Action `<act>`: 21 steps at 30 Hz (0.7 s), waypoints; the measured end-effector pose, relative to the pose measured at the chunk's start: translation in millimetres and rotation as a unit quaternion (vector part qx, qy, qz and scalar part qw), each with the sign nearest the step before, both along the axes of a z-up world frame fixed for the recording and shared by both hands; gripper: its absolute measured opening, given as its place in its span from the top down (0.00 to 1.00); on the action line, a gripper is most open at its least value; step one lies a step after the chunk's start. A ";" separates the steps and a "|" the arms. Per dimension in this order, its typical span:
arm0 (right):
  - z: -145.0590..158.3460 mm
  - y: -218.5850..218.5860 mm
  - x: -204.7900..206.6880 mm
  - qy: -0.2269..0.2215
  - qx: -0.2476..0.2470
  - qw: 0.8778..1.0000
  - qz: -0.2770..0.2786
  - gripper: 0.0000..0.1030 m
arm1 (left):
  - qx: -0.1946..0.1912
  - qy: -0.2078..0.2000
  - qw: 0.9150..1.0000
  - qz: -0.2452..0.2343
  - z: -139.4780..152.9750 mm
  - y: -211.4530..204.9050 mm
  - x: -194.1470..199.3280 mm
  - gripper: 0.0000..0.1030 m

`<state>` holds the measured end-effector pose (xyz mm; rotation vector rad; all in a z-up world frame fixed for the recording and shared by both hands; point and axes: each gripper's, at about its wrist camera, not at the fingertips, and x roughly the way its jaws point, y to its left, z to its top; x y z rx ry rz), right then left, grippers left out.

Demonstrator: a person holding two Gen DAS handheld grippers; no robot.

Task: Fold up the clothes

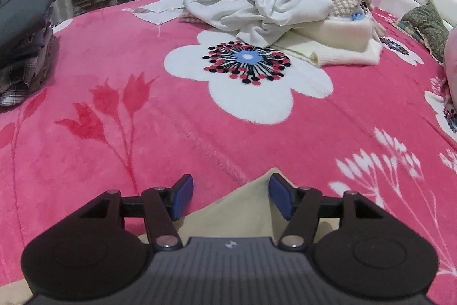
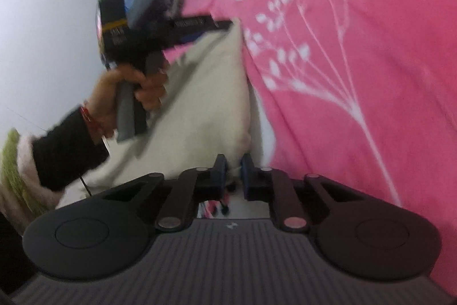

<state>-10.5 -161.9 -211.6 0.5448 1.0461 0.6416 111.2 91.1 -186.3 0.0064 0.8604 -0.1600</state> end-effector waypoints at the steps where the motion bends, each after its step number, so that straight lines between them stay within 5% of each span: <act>1: 4.3 0.0 -0.4 -0.010 -0.003 1.000 0.000 0.98 | -0.002 -0.001 1.000 0.003 -1.0 0.2 0.7 0.39; 14: 58.4 0.1 -6.2 -0.142 -0.041 0.989 0.002 0.98 | -0.026 -0.019 0.999 0.012 -2.4 6.4 0.1 0.38; 21: 60.5 11.1 -15.0 -0.159 -0.092 0.983 0.005 0.97 | -0.060 -0.079 0.994 0.049 46.2 32.1 -29.9 0.47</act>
